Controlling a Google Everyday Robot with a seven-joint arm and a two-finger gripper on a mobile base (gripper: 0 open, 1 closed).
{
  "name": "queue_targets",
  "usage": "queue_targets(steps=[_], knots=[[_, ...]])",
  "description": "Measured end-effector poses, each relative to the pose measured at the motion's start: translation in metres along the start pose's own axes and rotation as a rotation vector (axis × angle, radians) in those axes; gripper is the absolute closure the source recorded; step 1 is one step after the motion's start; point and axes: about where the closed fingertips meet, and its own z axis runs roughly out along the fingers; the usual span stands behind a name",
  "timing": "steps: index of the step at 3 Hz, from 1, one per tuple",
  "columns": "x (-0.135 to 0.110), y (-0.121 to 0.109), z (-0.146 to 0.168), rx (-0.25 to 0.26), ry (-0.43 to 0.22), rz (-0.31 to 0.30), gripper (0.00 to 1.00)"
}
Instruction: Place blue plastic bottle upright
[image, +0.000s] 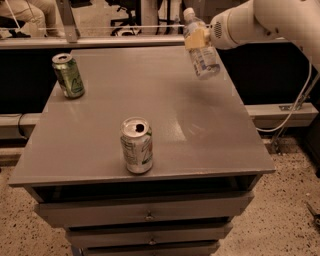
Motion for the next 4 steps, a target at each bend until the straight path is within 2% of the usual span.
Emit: queue_targets(steps=[1,2,3,4], knots=[[-0.004,0.001,0.001,-0.004,-0.007,-0.017,1.00],[-0.015,0.007,0.005,-0.079,-0.088,-0.017,1.00],[-0.028,0.020,0.004,-0.169,-0.199,-0.088,1.00],[-0.029,0.029,-0.002,-0.229,-0.269,-0.193,1.00]])
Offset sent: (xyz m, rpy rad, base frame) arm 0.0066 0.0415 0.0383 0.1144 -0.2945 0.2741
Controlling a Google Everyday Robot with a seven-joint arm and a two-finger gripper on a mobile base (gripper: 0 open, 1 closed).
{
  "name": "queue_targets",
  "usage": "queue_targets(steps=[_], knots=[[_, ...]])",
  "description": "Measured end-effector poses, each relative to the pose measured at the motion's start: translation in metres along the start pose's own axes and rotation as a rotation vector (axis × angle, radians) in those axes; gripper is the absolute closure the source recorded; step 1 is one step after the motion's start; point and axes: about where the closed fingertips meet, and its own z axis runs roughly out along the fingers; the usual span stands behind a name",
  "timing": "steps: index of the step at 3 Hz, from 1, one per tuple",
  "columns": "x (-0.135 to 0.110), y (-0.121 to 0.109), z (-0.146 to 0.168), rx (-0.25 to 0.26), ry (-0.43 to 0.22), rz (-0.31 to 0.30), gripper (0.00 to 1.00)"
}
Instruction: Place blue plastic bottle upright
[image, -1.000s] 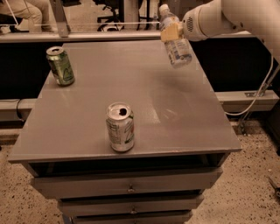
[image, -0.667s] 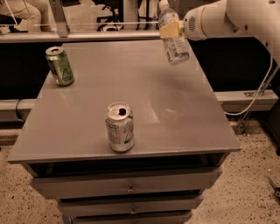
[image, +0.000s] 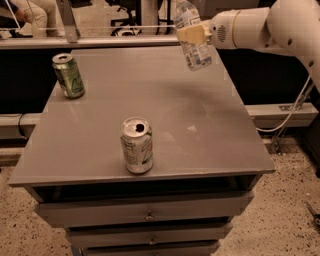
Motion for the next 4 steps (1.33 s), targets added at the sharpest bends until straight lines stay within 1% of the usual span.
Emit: queue_targets(steps=[1,2,3,4], knots=[[0.010,0.007,-0.001,-0.061,-0.008,-0.138,1.00],[0.024,0.011,0.000,-0.154,-0.035,-0.225,1.00],[0.035,0.013,0.002,-0.256,-0.086,-0.235,1.00],[0.040,0.014,0.005,-0.375,-0.181,-0.199,1.00]])
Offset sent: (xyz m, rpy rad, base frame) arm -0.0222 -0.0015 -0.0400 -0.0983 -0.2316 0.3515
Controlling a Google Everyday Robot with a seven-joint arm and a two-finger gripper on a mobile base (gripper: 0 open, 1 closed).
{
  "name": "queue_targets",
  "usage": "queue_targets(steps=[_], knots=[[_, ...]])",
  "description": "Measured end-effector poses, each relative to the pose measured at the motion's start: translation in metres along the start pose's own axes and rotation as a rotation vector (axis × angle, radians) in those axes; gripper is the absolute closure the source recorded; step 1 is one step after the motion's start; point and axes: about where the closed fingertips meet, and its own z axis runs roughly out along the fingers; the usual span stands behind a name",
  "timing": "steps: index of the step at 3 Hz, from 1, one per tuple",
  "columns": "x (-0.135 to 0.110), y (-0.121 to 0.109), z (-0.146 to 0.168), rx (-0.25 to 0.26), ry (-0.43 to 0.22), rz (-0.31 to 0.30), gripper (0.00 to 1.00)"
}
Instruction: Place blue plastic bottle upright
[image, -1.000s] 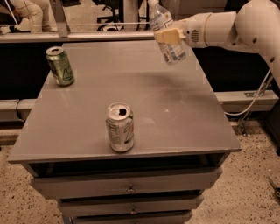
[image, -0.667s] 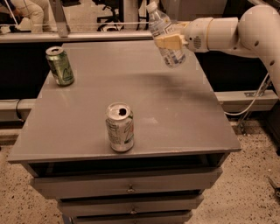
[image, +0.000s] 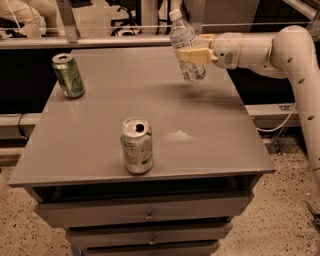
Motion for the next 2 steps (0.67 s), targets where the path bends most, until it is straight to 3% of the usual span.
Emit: queue_targets(steps=[1,2], knots=[[0.0018,0.0020,-0.0001,-0.063,-0.089,0.027,1.00],[0.0092,0.0053,-0.0047,-0.088,-0.159,0.061,1.00]])
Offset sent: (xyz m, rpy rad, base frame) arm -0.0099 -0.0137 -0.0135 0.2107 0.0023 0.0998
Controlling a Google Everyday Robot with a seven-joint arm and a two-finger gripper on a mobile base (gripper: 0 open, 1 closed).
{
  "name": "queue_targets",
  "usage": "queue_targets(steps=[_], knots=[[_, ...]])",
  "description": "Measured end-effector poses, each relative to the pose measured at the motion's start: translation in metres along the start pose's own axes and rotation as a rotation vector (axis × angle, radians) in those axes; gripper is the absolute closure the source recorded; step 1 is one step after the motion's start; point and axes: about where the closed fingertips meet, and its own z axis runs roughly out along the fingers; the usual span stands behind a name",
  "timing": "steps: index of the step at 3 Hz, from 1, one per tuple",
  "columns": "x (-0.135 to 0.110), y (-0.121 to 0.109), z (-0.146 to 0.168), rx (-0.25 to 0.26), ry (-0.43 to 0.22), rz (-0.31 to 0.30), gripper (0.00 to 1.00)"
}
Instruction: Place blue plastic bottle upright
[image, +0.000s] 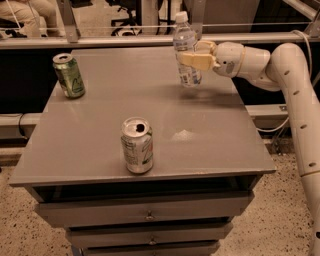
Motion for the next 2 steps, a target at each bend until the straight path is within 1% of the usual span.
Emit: queue_targets(steps=[1,2], knots=[[0.0055,0.0022,-0.0046,-0.012,-0.049,0.027,1.00],[0.0116,0.0056,-0.0096,-0.026,-0.075,0.036,1.00]])
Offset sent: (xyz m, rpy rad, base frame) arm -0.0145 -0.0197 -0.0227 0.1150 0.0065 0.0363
